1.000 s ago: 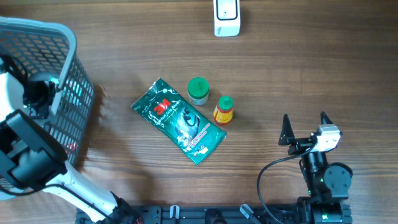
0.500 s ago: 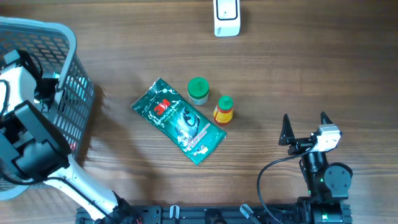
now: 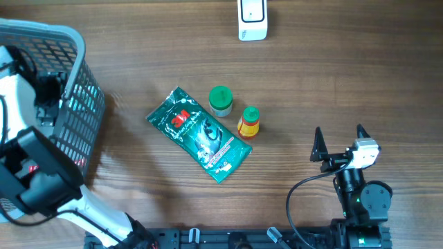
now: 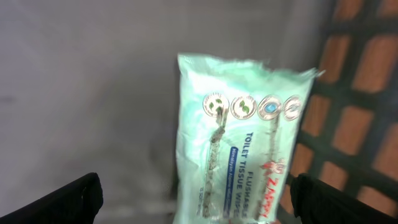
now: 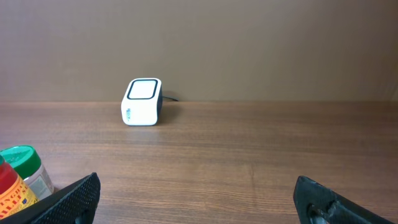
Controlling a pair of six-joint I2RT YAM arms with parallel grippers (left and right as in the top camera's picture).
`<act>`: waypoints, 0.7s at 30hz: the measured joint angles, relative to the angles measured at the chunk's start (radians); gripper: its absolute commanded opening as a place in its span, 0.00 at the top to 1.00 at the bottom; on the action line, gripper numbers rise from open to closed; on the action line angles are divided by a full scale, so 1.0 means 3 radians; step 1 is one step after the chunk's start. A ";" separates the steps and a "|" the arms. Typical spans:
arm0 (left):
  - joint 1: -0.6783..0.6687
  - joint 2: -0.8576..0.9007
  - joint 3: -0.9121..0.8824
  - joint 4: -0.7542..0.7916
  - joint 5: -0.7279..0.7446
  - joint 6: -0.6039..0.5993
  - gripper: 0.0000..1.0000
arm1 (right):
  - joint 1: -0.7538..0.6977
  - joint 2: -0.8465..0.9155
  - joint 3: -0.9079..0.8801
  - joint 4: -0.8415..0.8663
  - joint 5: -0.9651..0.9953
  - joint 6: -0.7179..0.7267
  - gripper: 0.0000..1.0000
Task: Scan the item barcode
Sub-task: 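Reach the left gripper into the basket and grasp the light-blue tissue pack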
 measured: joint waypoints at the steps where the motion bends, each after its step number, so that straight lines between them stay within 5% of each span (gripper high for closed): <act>1: -0.0050 0.0056 -0.0032 0.0047 0.0000 0.0001 0.00 | 0.0000 0.0000 0.0000 0.0000 0.0000 0.0000 0.00; 5: -0.0216 0.0192 -0.0148 0.0296 0.0003 0.0001 0.06 | 0.0000 0.0000 0.0000 0.0000 0.0000 0.0000 0.00; 8: -0.0220 0.0202 -0.0243 0.0384 -0.0011 0.0001 0.35 | 0.0000 0.0000 0.0000 0.0000 0.0000 0.0000 0.00; 12: -0.0221 0.0195 -0.0290 0.0300 -0.0188 0.0004 0.44 | 0.0000 0.0000 0.0000 0.0000 0.0000 0.0000 0.00; 14: -0.0216 0.0155 -0.0328 0.0191 -0.0289 0.0003 0.59 | 0.0000 0.0000 0.0000 0.0000 0.0000 0.0000 0.00; 21: -0.0045 -0.0735 -0.0448 0.0078 -0.0380 0.0001 0.54 | 0.0000 0.0000 0.0000 0.0000 0.0000 0.0000 0.00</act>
